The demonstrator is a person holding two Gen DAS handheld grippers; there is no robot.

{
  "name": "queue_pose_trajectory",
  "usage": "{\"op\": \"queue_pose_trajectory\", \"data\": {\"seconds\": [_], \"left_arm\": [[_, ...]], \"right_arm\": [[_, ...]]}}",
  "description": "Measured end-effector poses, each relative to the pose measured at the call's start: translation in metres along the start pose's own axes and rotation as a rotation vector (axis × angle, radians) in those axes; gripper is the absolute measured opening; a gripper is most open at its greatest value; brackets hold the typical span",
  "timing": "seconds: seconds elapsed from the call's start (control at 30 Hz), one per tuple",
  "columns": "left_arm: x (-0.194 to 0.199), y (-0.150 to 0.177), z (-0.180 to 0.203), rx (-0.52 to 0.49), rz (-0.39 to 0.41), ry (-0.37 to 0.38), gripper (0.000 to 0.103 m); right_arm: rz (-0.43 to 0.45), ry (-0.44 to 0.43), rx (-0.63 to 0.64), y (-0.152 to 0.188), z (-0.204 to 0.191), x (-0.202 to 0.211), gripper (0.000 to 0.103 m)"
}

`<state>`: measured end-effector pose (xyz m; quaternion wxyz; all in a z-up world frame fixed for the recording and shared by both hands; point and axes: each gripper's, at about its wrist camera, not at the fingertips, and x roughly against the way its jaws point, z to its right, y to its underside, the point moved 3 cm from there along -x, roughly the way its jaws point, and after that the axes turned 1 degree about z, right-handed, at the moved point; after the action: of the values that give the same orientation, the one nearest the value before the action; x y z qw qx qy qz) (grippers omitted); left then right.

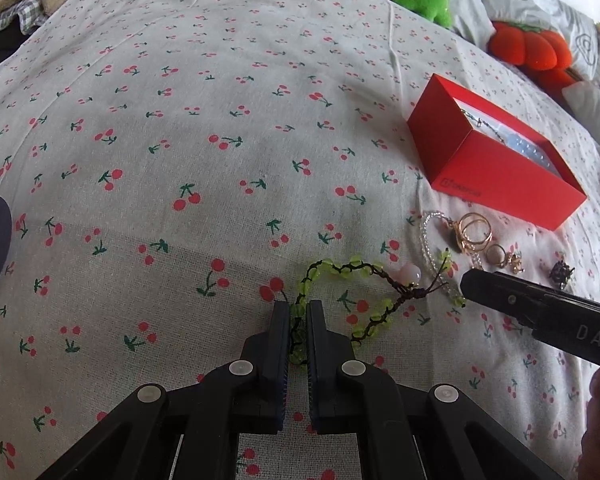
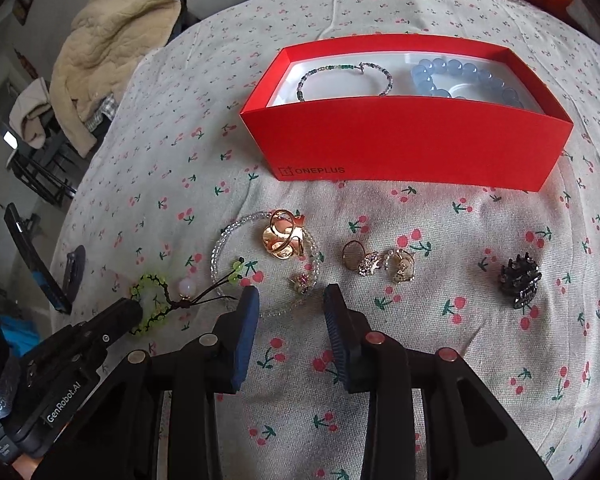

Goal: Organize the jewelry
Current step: 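Grasp the clear crystal bangle with gold flower charm with the right tool while the left tool holds its bracelet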

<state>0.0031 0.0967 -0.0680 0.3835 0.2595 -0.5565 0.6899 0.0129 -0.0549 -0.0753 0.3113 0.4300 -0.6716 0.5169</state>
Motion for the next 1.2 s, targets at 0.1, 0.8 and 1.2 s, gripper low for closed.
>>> {"op": "queue_pose_trajectory", "data": {"seconds": [0.1, 0.8, 1.2], "left_arm": [[0.001, 0.001, 0.0, -0.003, -0.005, -0.003, 0.003], [0.003, 0.002, 0.001, 0.006, -0.015, -0.005, 0.004], [0.004, 0.001, 0.0, 0.001, -0.023, -0.002, 0.004]], "right_arm": [[-0.025, 0.069, 0.117, 0.003, -0.011, -0.001, 0.035], [-0.077, -0.101, -0.107, -0.006, 0.009, 0.001, 0.032], [-0.083, 0.107, 0.066, -0.01, -0.008, -0.01, 0.005]]}}
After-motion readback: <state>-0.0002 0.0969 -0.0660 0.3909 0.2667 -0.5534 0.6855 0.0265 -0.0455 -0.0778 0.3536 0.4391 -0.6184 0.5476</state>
